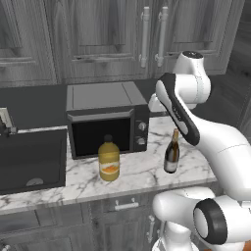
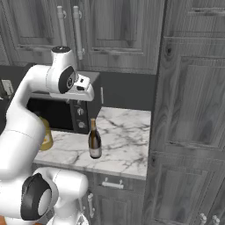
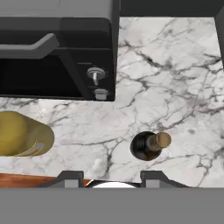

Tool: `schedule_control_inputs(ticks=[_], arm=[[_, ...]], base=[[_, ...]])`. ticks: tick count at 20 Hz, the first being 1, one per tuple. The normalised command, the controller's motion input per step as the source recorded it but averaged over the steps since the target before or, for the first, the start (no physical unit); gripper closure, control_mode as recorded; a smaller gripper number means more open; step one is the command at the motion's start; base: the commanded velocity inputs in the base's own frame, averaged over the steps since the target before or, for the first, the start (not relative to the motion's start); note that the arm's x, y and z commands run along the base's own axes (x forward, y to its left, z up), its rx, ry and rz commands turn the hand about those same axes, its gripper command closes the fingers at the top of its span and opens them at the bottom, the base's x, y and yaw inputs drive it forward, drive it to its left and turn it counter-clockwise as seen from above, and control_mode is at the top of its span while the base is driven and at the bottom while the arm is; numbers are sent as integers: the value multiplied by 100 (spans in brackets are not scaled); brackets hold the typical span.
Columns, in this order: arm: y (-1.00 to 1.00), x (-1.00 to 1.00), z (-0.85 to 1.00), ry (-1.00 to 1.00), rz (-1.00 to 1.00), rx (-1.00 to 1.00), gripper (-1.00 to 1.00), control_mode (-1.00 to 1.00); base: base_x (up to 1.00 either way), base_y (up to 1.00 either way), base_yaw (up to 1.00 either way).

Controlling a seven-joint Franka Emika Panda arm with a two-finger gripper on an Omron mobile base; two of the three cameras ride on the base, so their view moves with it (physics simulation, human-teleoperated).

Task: There is a wine glass and glass cup on the dining counter. Place the wine bottle next to the wine glass and the juice bottle next to the glass cup.

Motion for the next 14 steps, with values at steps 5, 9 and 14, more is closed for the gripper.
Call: schedule_control_inputs(ticks=[5, 9, 14], arm=[[8, -6, -1, 0, -1, 0, -100, -100], [34, -7, -5, 0, -1, 1, -100, -100], [39, -5, -11, 2, -1, 9, -100, -100]], base=[[0, 0, 0], [0, 0, 0], [0, 0, 0]])
